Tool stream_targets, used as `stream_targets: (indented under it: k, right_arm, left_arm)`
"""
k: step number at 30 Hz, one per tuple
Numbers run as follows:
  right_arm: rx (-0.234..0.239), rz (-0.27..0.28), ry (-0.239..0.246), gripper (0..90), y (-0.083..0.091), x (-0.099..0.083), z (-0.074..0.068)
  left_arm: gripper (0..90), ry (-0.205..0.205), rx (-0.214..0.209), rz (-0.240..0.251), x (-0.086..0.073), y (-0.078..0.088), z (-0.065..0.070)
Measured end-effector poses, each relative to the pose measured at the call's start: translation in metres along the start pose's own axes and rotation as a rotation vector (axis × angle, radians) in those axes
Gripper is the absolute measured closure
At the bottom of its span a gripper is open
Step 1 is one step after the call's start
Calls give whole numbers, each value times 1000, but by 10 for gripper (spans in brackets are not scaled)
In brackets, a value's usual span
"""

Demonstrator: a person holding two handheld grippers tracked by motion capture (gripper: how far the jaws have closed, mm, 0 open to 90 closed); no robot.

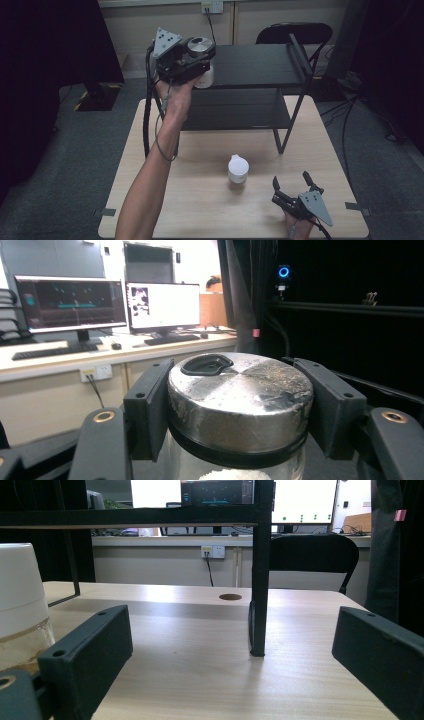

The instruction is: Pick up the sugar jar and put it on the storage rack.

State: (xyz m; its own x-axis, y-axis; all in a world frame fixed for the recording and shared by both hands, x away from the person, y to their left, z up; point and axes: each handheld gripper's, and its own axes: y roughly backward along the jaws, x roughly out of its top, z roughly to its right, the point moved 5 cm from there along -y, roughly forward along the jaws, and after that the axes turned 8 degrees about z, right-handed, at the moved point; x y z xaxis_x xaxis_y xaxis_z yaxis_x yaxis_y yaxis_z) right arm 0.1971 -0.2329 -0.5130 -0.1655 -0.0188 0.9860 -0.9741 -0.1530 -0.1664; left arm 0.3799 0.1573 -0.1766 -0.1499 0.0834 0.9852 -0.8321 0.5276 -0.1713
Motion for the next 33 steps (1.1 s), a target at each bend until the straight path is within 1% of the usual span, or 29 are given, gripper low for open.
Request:
stream_targets:
  k: [3, 6, 7, 8, 11, 13, 16, 18, 21, 23, 24, 25, 26, 27, 28, 30, 32, 33]
  right_arm:
    - [3, -1, 2, 15, 0, 0, 0]
    - [3, -1, 2, 15, 0, 0, 0]
    - [2, 0, 1, 15, 0, 0, 0]
    - [3, 0, 0, 15, 0, 0, 0]
    - [3, 0, -1, 15, 0, 0, 0]
    - [3, 2, -2, 15, 0, 0, 0]
    - [4, 0, 1, 15, 0, 0, 0]
    - [5, -1, 3, 15, 0, 0, 0]
    - [5, -2, 4, 15, 0, 0, 0]
    - [4, -2, 4, 15, 0, 0, 0]
    - [4, -2, 4, 15, 0, 0, 0]
    - [4, -2, 4, 15, 0, 0, 0]
    - [4, -2, 4, 15, 0, 0, 0]
    - [4, -2, 4, 15, 0, 0, 0]
    - [4, -2, 5, 15, 0, 0, 0]
    - [4, -2, 4, 15, 0, 0, 0]
    - [4, -2, 5, 15, 0, 0, 0]
    - [4, -2, 5, 15, 0, 0, 0]
  left_arm:
    - [356, 7, 15, -7, -1, -9, 1]
    - [355, 15, 12, -16, -5, -13, 0]
    - [355, 15, 15, -13, -7, -14, 1]
    - [355, 28, 24, -11, -7, -14, 1]
    - [355, 32, 22, -6, -9, -16, 0]
    - [355, 45, 28, -4, -10, -17, -1]
    - [354, 59, 22, -7, -10, -18, -4]
    - [354, 49, 22, -3, -11, -17, -3]
    - [352, 46, 22, -2, -11, -17, -3]
    - [349, 49, 13, 2, -12, -16, -5]
    - [348, 45, 13, -1, -12, -16, -5]
    - [341, 47, 22, -5, -12, -16, -4]
    - [304, 46, 28, 1, -12, -16, -3]
    - [280, 44, 26, 5, -13, -15, -4]
    - [258, 44, 33, 10, -13, -14, -3]
    - [143, 44, 53, 17, -15, -14, -1]
    - [51, 30, 83, -12, -13, -13, 3]
    - [9, 38, 88, -20, -13, -12, 2]
